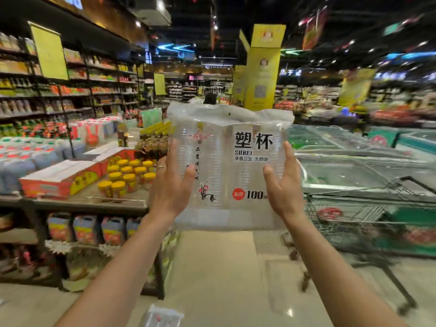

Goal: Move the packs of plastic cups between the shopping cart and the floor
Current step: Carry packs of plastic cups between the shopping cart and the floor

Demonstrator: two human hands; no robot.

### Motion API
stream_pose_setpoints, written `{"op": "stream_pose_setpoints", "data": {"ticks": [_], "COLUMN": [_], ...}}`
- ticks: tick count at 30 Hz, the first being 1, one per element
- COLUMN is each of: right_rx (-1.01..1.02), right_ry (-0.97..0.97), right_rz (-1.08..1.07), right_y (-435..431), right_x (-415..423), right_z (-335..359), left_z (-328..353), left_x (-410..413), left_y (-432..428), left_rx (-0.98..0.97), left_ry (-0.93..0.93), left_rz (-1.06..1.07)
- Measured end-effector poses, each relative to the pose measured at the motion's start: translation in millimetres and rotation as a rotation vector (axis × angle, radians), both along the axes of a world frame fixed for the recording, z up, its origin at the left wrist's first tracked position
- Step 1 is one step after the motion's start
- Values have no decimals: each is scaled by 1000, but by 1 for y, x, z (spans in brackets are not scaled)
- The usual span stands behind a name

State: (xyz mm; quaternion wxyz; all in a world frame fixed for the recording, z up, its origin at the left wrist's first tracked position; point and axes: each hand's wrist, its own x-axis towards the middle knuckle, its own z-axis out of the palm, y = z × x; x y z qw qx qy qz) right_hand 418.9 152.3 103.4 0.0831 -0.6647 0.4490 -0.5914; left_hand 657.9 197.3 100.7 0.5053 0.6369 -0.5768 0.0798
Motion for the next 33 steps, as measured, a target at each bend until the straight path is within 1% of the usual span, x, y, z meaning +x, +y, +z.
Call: {"op": "stream_pose_setpoints", "data": {"ticks": [5,9,17,25,33], "right_rx": [0,7,10,35,82], "right_ry": [-3,-6,-33,-45,-58], "right_rz": [-168,-252,-354,-450,-598], "right_y": [-15,-30,-89,-131,-173], "right_x": [-94,-162,-280,-390,-465], "right_z": [2,5,7,0,-14], "left_z": [6,10,15,3,-13], "left_x": [-92,-160,-278,-397,-482], "left_y": [-51,-91,-177,-252,-320], "left_rx": [-12,-24,-25,-17,8], "left_ry": [-13,-16,-18,-35,-26], "left_rz": [-188,-293,-400,-511,-654]}}
